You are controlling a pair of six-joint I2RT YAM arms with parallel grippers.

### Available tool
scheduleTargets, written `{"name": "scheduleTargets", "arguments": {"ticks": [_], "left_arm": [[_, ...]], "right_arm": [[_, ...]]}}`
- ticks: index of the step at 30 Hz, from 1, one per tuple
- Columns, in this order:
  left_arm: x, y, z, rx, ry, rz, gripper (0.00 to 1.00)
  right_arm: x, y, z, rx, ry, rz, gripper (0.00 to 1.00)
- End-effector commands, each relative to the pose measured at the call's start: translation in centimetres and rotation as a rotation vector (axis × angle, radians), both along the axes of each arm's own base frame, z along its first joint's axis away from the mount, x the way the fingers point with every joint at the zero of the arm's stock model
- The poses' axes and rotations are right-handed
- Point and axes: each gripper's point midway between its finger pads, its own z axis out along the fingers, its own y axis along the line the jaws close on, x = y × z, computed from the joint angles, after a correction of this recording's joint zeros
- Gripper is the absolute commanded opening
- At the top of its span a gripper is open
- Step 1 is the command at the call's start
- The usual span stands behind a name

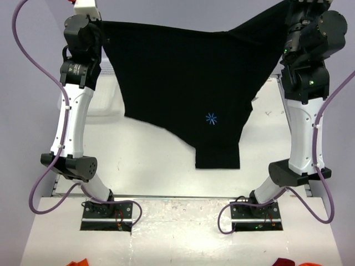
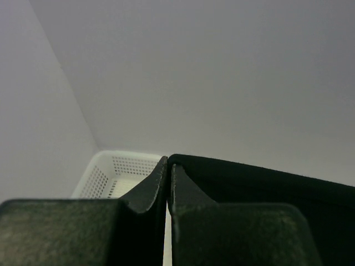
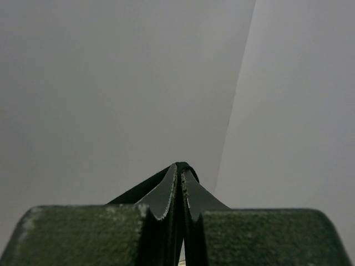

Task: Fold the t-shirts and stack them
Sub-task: Flatten out the tshirt

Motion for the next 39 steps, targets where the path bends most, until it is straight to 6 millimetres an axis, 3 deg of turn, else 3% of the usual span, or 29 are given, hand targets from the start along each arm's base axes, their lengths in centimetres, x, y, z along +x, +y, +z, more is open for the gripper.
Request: {"name": "scheduleTargets", "arguments": {"ticks": [1,3,4,7,10,12,13,14,18,21,23,24,28,30,32,33,34,35,36,37,38,39], "left_arm": [[-3.6,0.8,5.3,0.011,-0.127,0.000,0.00],[-4.2,0.7,5.2,0.006,-0.124,-0.013,0.00],[-5.4,0.8,5.9,0.000,-0.138,-0.018,0.00],[-7.7,1.0,7.2,-0.002,-0.157,-0.022,0.00],[-10.8,1.0,8.7,-0.043,-0.193,-0.044,0.00],[-12.2,0.9,9.0,-0.049,-0.199,-0.062,0.00],[-14.1,1.0,10.0,-0.059,-0.233,-0.074,0.00],[-14.5,0.8,9.5,-0.061,-0.226,-0.092,0.00],[-17.7,0.0,10.3,-0.103,-0.265,-0.162,0.00],[-18.6,-1.0,10.9,-0.120,-0.288,-0.221,0.00],[-18.4,-1.2,11.4,-0.122,-0.299,-0.233,0.00],[-17.4,-1.3,11.0,-0.120,-0.282,-0.230,0.00],[-14.6,-1.8,10.9,-0.105,-0.287,-0.234,0.00],[-11.1,-2.1,9.1,-0.094,-0.253,-0.219,0.00],[-8.6,-2.2,8.4,-0.089,-0.247,-0.207,0.00],[-6.1,-2.7,7.6,-0.086,-0.243,-0.213,0.00],[-5.2,-2.9,7.8,-0.080,-0.255,-0.220,0.00],[-3.9,-3.1,7.5,-0.075,-0.250,-0.221,0.00],[-1.1,-3.3,6.1,-0.059,-0.236,-0.212,0.00],[-0.3,-2.8,6.7,-0.050,-0.263,-0.195,0.00],[1.1,-2.8,6.3,-0.038,-0.269,-0.209,0.00],[3.9,-2.5,4.7,-0.032,-0.256,-0.193,0.00]], "right_arm": [[-8.1,-1.8,6.3,0.051,-0.222,0.015,0.00],[-9.2,-1.5,6.4,0.052,-0.226,0.030,0.00],[-11.0,-1.9,7.0,0.061,-0.250,0.025,0.00],[-13.4,-1.6,7.8,0.051,-0.278,0.032,0.00],[-17.9,-2.0,9.0,0.066,-0.332,0.061,0.00],[-19.5,-2.4,9.1,0.086,-0.339,0.072,0.00],[-20.1,-2.2,9.1,0.097,-0.342,0.104,0.00],[-21.8,-2.9,9.1,0.110,-0.353,0.117,0.00],[-24.3,-3.0,9.0,0.147,-0.372,0.224,0.00],[-25.5,-2.7,9.4,0.166,-0.391,0.304,0.00],[-25.4,-2.3,9.5,0.169,-0.391,0.325,0.00],[-25.3,-2.2,9.6,0.167,-0.394,0.328,0.00],[-22.0,-0.5,9.9,0.102,-0.384,0.257,0.00],[-20.0,0.6,9.9,0.065,-0.370,0.226,0.00],[-16.5,2.3,10.0,0.028,-0.358,0.207,0.00],[-15.2,2.8,9.9,0.017,-0.356,0.210,0.00],[-13.6,2.2,9.7,0.042,-0.364,0.201,0.00],[-9.9,4.1,8.9,0.008,-0.339,0.251,0.00],[-8.8,4.0,9.2,0.011,-0.352,0.255,0.00],[-7.1,3.3,9.2,0.018,-0.367,0.238,0.00],[-2.9,4.1,7.7,0.004,-0.327,0.244,0.00],[-2.3,4.0,8.2,-0.013,-0.357,0.247,0.00]]}}
